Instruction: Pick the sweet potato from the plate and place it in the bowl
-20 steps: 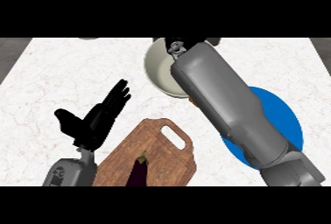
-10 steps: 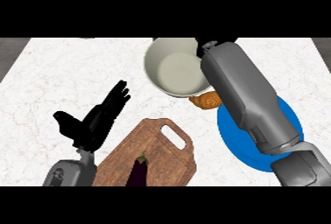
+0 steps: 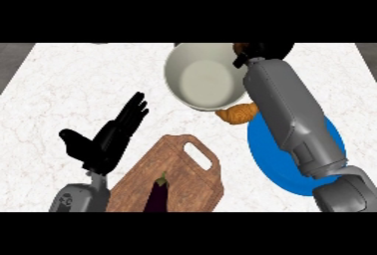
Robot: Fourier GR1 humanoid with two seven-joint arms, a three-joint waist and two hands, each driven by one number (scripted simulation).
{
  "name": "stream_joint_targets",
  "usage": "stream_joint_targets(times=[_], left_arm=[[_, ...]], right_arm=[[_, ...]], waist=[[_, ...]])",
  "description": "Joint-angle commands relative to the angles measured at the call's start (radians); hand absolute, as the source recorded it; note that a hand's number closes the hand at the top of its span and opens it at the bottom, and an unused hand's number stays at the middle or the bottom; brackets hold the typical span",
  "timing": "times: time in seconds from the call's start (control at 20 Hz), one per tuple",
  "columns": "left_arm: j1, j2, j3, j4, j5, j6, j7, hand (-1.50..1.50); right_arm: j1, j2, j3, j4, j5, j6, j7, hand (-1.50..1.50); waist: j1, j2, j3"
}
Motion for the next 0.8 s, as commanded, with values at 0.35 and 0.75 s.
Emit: stream_joint_targets(times=[0.35, 0.75], left_arm=[[0.026, -0.003, -0.002, 0.001, 0.006, -0.006, 0.008, 0.0], [0.004, 0.008, 0.033, 0.05, 0.009, 0.003, 0.011, 0.0]], right_arm=[[0.079, 0.095, 0.044, -0.305, -0.06, -0.605, -0.134, -1.5], [0.276, 0.097, 0.418, -0.652, -0.08, -0.704, -0.005, -1.5]], waist=[[-0.008, -0.022, 0.0], [-0.041, -0.04, -0.002]])
